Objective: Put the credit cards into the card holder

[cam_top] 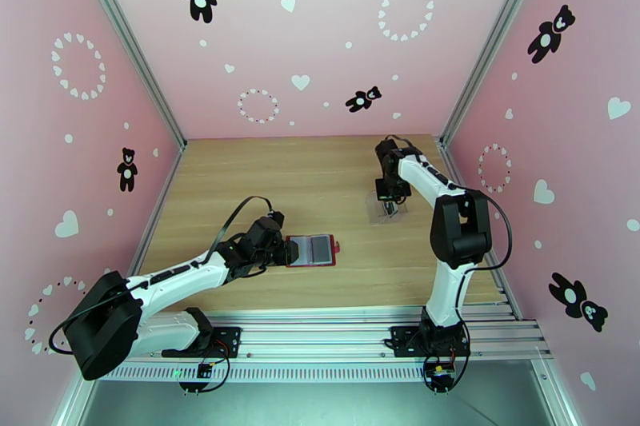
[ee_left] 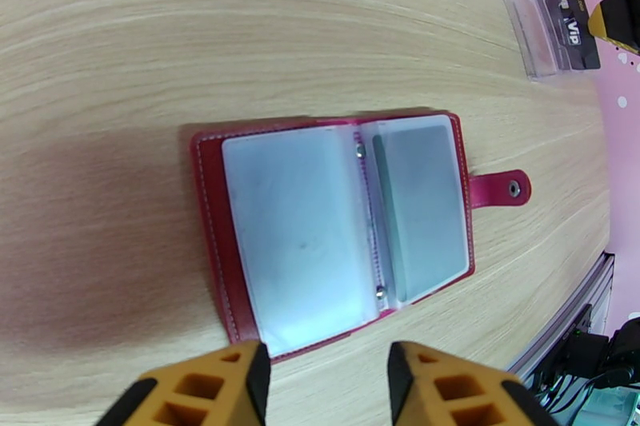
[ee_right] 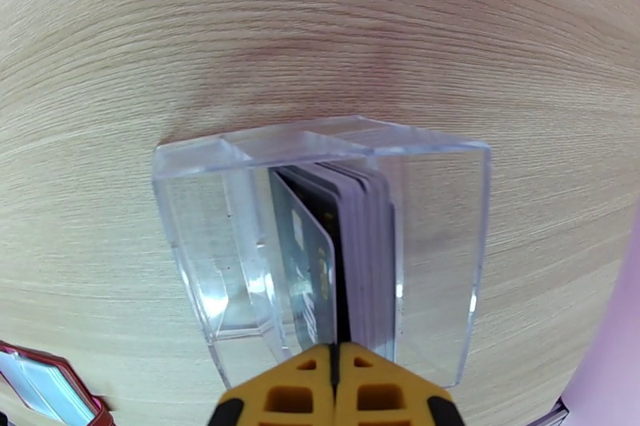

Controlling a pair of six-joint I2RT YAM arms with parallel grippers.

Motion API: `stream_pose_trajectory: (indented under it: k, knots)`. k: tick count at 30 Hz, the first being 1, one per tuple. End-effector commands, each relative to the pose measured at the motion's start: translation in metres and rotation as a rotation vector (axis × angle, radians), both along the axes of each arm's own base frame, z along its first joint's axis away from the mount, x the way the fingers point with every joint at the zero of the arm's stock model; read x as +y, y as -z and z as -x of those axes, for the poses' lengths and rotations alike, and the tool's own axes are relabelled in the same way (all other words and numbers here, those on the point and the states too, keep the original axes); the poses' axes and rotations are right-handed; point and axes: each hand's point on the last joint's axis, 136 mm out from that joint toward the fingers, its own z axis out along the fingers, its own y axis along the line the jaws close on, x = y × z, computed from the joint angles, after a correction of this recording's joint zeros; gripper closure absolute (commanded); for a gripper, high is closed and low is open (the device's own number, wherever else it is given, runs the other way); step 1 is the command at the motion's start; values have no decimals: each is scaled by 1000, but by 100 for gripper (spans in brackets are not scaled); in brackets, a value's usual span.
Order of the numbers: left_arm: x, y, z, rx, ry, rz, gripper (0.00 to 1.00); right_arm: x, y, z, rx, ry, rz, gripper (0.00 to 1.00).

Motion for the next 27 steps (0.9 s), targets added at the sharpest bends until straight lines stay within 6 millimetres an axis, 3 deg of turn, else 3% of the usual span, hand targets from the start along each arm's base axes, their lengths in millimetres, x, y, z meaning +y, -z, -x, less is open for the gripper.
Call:
stream_pose_trajectory:
  k: [1,9,16,20,22,27]
  knots:
    - [7,6,-1,1,-10,-31,55,2,-17,5,-34,-10,-23,100]
    - [7,4,0,-3,-11,-24,55,9,-35,9,-74,-19,-72,100]
    - [8,-7,-1,-32,-21,-4,55,24,-74,23,-183,-14,-194,100]
    - [10,-11,0,-39,-27,9,55,51,-98,40,-247,-39,-362,100]
    - [12,-10,-1,-35,-39,15,55,74,-104,50,-263,-61,-495,100]
    - [16,-6,-3,6,-71,71,55,129,-105,81,-257,-93,-761,100]
